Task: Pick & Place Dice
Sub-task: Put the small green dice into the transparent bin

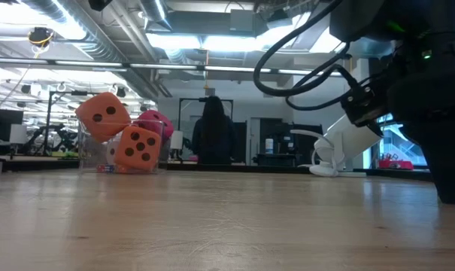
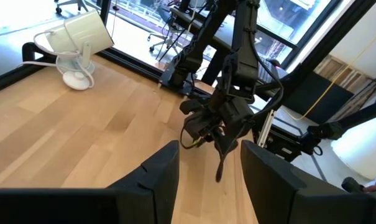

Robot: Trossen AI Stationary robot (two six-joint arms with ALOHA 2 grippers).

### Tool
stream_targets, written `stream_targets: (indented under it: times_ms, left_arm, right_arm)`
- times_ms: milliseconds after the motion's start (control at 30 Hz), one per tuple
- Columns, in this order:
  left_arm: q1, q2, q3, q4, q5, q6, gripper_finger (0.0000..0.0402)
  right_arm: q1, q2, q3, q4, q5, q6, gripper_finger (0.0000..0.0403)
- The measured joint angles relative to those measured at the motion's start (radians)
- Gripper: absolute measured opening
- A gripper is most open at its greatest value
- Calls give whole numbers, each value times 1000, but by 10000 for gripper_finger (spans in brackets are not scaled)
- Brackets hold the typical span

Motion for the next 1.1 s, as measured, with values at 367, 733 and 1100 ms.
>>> stream_targets:
  times_ms: [367, 733, 1100]
  left_arm:
    - [0, 0, 0, 0, 0, 1, 163]
    - [3, 26, 0, 14, -15, 29, 163]
    - [46, 64, 0, 183, -53, 40, 163]
  right_arm:
    - [-6, -17, -4, 8, -12, 8, 49]
    - [-6, -109, -3, 79, 60, 60, 49]
    - [-5, -171, -3, 113, 67, 55, 49]
